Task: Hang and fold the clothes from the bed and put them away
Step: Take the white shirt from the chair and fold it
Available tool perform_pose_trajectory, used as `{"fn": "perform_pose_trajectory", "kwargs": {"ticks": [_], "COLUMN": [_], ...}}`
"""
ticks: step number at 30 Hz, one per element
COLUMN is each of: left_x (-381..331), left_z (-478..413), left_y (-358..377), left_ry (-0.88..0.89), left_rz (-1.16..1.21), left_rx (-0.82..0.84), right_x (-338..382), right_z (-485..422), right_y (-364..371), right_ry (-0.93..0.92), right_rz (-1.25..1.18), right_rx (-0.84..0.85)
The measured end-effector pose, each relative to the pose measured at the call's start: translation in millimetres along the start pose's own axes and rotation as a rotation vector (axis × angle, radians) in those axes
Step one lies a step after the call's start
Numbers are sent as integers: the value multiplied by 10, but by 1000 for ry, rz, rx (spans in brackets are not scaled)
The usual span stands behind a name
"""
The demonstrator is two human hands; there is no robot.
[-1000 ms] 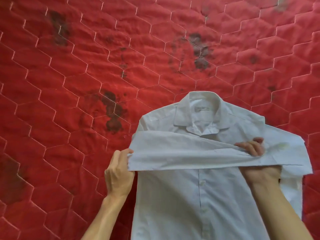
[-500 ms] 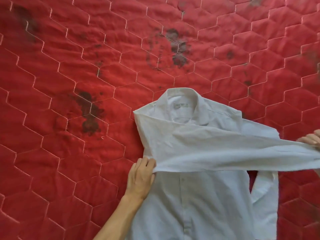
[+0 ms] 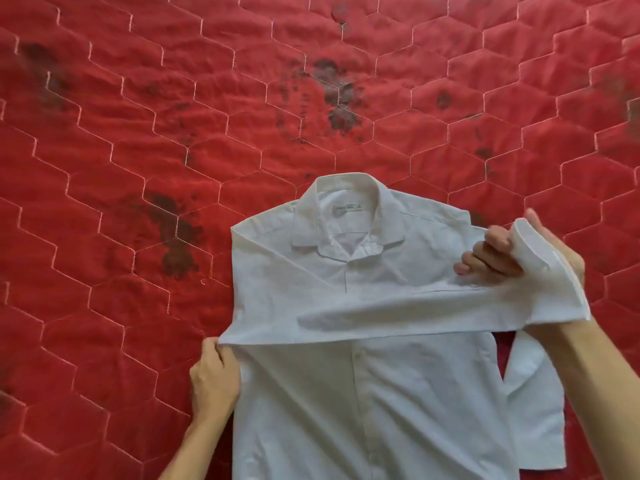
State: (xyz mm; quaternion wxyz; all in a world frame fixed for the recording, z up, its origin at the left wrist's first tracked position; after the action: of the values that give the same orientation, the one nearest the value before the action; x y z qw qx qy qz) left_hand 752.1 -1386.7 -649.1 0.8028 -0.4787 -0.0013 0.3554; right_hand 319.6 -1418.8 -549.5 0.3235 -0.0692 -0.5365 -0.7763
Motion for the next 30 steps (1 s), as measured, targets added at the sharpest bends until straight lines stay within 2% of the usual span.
{"fn": "perform_pose_trajectory", "kwargs": {"ticks": [2,6,8,11,12,14,15,17,19,21,23,25,28,30], "left_x": [57,-305,-553,-785,-804,-813,-819,-828,-827,-878,-971,-1086,-1227,-1261], "left_z": [-57,-265,-422,-607,-632,-596,-544,-436,-343,-262,-175,-75,37,56], "left_y": [-29,-111,-37,132,179,246,251,207,194,262,435,650,982,1106], "left_ry": [-31,-4,-6,46,64,102,122,130,150,339,604,820,972,960], "left_rz": [-12,176,214,211,203,163,120,-15,-144,-277,-412,-493,-585,-626], "left_rx": [8,-41,43,155,149,106,58,-80,-170,-216,-224,-164,20,100], "right_x": [-11,116,203,369,366,482,516,463,366,216,92,-32,-141,-117], "right_z": [-12,-138,-150,-71,-38,123,175,200,205,241,345,502,698,800], "right_y": [141,89,48,-190,-335,-613,-696,-733,-754,-786,-930,-1127,-1277,-1324], "right_ry": [39,36,82,94,103,64,58,130,200,276,355,436,421,335], "right_rz": [-75,-64,-73,-12,55,467,628,828,893,899,958,1052,1195,1213], "right_rx": [5,-40,-48,-175,-222,-517,-610,-623,-691,-788,-906,-994,-1092,-1157]}}
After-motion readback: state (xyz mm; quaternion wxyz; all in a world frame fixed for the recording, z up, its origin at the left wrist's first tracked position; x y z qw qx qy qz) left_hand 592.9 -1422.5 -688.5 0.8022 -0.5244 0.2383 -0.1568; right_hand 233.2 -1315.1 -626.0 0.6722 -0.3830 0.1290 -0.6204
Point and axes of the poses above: each hand's wrist, its own z-axis away from the middle knuckle, its own y-axis out of the palm, x = y × z, the point moved 5 cm from there along -z, towards the middle knuckle, and after that the axes turned 1 degree about y, right-handed, at the moved point
